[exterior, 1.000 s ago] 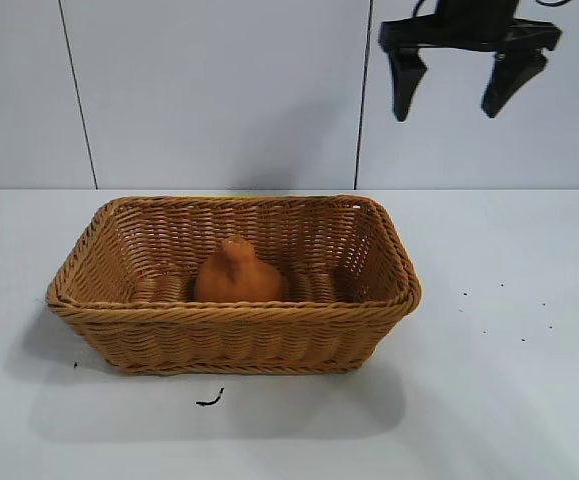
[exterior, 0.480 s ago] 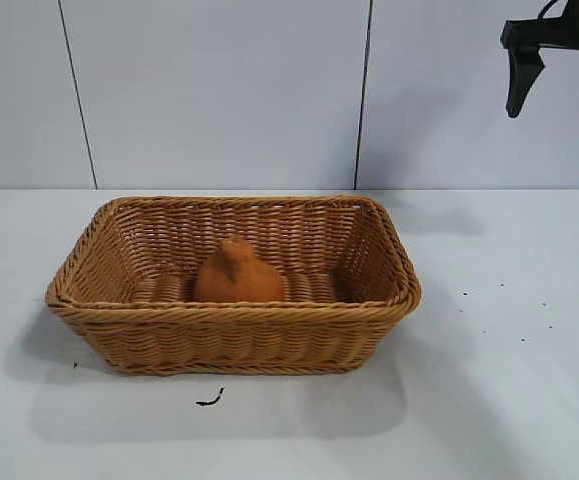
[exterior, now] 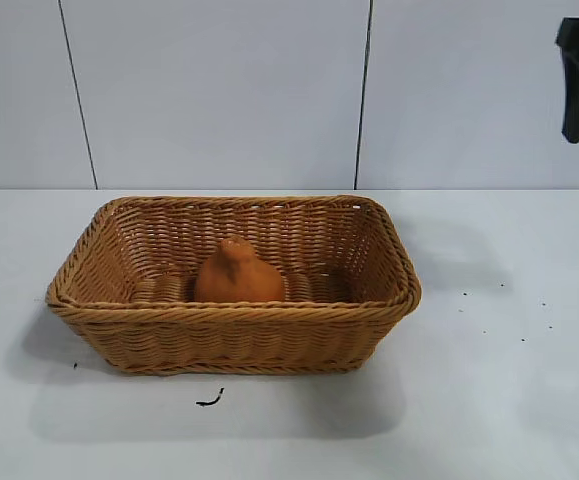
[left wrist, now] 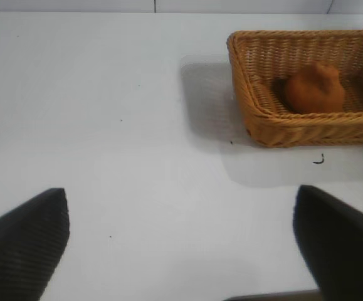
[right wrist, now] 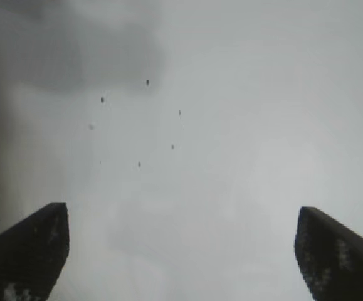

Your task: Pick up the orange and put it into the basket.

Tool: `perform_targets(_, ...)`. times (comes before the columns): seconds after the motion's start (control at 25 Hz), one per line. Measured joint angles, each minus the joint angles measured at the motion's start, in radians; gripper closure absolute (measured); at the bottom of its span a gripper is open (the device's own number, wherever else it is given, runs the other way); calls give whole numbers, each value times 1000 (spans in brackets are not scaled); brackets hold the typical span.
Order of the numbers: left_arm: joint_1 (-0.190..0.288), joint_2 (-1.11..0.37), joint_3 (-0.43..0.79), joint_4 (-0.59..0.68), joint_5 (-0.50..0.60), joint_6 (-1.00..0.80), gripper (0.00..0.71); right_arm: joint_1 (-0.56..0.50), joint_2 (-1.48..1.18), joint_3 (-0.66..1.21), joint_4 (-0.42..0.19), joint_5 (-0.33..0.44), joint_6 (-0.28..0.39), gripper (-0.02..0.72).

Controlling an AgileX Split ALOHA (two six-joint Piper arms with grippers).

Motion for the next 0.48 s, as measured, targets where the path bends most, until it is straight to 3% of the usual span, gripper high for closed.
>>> perform_targets(0.32, 0, 0, 0, 0, 0, 0, 14, 4, -527, 437, 7, 2, -9, 29)
perform_targets(0.48, 0, 0, 0, 0, 0, 0, 14, 4, -819, 619, 8, -53, -9, 29)
